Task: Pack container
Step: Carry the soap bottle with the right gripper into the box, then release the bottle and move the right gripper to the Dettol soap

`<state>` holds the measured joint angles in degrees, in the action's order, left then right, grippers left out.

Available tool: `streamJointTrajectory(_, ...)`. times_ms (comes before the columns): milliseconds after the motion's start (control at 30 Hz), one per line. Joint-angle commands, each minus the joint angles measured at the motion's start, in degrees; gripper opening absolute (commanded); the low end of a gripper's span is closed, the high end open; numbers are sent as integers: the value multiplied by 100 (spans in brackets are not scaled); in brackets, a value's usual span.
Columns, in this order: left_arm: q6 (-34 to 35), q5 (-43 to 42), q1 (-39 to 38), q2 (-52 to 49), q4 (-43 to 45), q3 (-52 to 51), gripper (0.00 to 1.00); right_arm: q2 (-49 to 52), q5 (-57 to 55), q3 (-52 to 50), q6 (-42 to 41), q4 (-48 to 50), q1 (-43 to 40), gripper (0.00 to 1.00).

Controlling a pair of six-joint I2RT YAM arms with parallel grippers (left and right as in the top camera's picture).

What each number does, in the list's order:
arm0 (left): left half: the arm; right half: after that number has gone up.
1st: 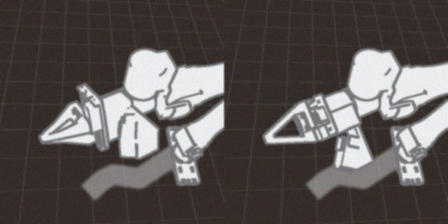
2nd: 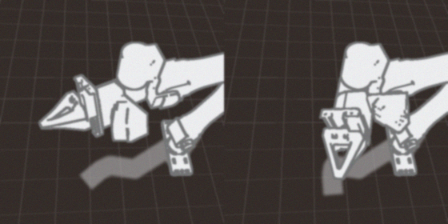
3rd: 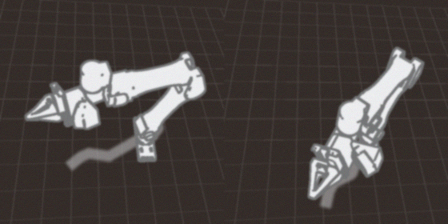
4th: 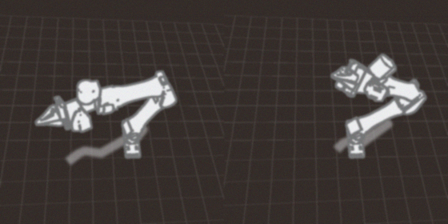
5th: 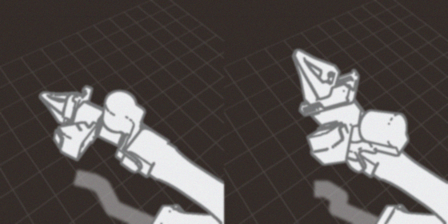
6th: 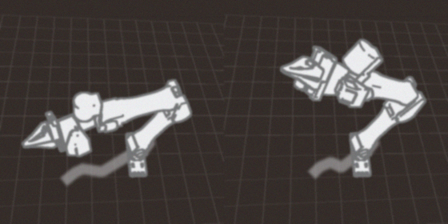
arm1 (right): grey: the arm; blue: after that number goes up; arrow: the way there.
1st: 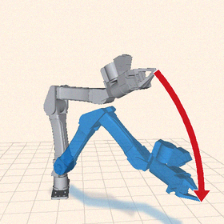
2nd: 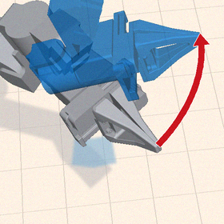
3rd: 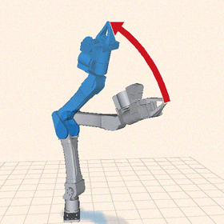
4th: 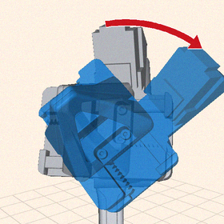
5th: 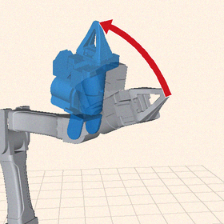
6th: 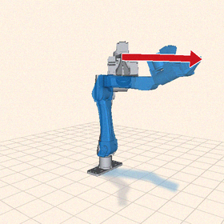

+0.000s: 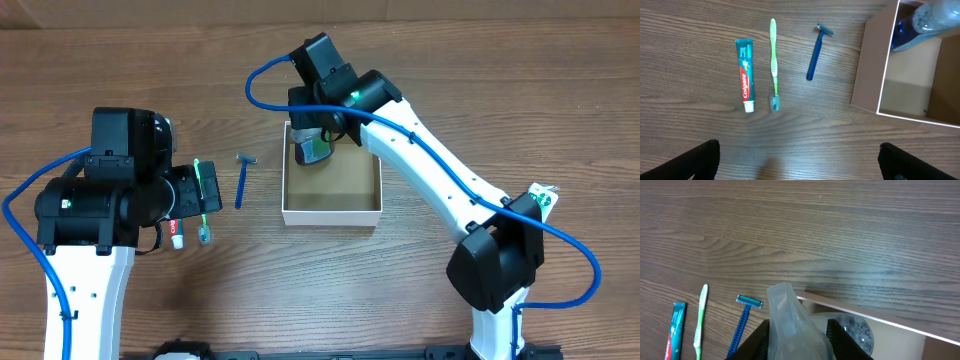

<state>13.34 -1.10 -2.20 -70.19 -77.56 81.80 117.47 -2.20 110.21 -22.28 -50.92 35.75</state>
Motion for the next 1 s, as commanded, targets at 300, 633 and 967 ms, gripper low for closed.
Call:
streamJointTrajectory(300,-94,-17,31,13,24,140,100,-96,39,79,-48,-98,4,29)
streamJointTrajectory(633,-94,-17,31,13,24,140,100,-96,37,79,-48,-186,2,46)
streamJointTrajectory(967,-96,-17,31,13,24,140,100,-98,-87,83,-26,-162,-13,49)
